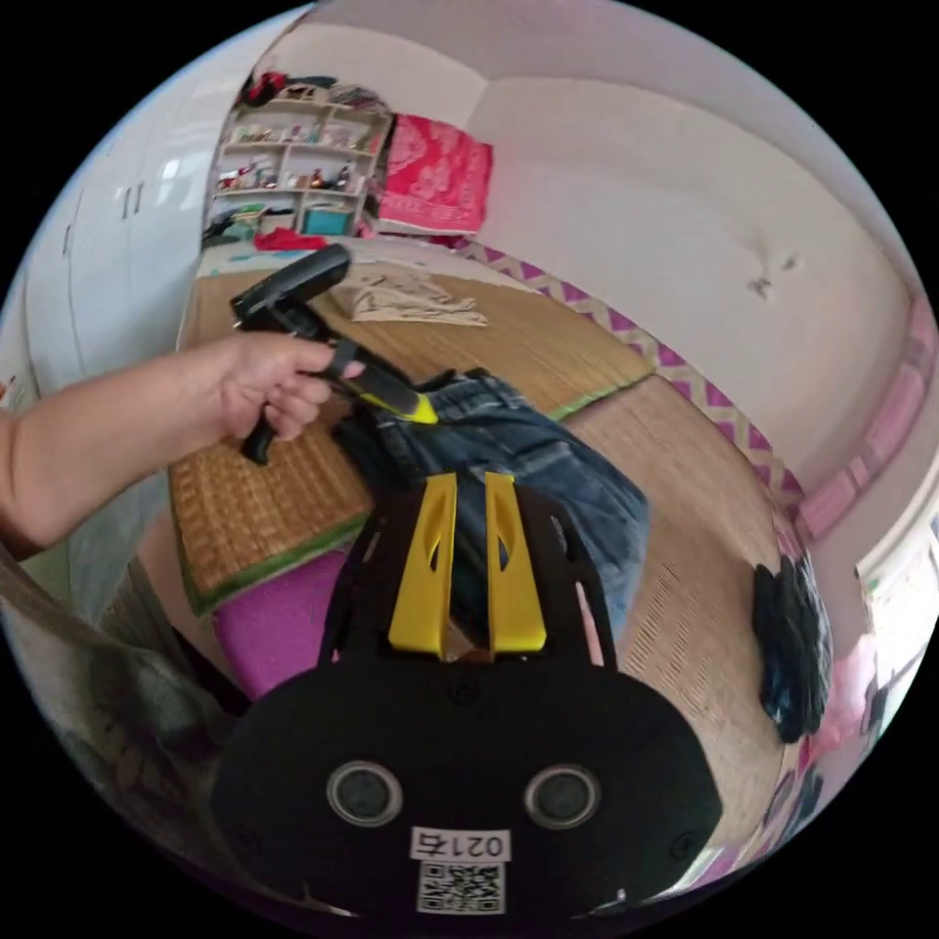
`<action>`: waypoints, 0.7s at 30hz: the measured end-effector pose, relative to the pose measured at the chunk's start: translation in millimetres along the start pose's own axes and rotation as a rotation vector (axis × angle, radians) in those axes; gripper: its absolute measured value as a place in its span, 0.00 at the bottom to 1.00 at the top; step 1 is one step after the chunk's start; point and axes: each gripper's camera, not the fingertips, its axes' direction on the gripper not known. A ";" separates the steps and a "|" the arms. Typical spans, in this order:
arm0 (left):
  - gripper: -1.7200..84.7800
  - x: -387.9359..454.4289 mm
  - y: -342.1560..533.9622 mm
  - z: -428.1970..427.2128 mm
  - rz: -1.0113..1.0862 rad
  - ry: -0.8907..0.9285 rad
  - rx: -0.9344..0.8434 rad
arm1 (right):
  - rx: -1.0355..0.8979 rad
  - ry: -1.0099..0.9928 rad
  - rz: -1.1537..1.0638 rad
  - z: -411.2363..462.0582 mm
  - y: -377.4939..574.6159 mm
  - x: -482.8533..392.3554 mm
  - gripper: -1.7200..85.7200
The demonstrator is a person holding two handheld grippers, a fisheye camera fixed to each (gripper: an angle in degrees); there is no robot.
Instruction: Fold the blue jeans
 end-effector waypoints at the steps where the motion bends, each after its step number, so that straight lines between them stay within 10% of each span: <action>1: 0.01 1.4 6.0 2.8 0.000 -0.005 0.000 | -0.011 0.061 0.066 -6.0 16.6 27.9 0.09; 6: 0.01 5.8 27.2 14.3 -0.018 0.002 -0.002 | -0.286 -0.051 0.233 53.6 94.8 112.4 0.08; 13: 0.03 -1.1 76.5 -6.4 -0.164 0.191 0.116 | -0.126 -0.135 0.428 26.2 145.0 211.5 0.09; 21: 0.21 3.9 100.8 -37.4 -0.219 0.169 0.085 | -0.250 -0.716 0.871 145.6 257.5 367.1 0.18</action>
